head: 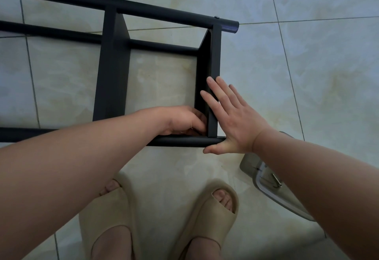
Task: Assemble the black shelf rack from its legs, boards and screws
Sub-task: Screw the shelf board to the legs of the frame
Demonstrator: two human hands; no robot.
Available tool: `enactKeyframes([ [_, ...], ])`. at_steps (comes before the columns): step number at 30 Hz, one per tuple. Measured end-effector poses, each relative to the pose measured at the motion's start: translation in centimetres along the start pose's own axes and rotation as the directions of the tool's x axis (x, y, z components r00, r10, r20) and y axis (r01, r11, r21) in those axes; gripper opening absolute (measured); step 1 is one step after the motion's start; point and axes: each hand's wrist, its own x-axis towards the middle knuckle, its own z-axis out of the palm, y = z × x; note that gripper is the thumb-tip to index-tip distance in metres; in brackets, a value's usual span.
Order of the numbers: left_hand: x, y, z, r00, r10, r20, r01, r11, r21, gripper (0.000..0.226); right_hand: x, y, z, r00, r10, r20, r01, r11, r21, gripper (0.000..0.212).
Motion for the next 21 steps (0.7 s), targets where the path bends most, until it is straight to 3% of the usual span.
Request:
enactKeyframes([
  [4, -0.07, 0.05, -0.10, 1.000, 0.007, 0.014, -0.006, 0.998, -0.069, 0.018, 0.03, -0.01, -0.03, 1.000, 0.002, 0.007, -0.002, 1.000, 0.000, 0.125],
  [9, -0.05, 0.07, 0.13, 1.000, 0.008, -0.002, -0.008, 1.000, 0.008, 0.007, 0.04, -0.04, -0.13, 1.000, 0.005, 0.011, -0.005, 1.000, 0.003, 0.125],
  [17, -0.12, 0.10, 0.05, 1.000, -0.008, -0.016, 0.007, 0.998, -0.059, 0.016, 0.03, -0.08, -0.18, 1.000, 0.004, 0.013, -0.004, 1.000, 0.000, 0.125],
  [21, -0.18, 0.18, 0.27, 1.000, -0.012, -0.027, 0.012, 1.000, 0.009, 0.023, 0.03, -0.05, -0.20, 1.000, 0.003, 0.015, -0.003, 1.000, -0.001, 0.125],
])
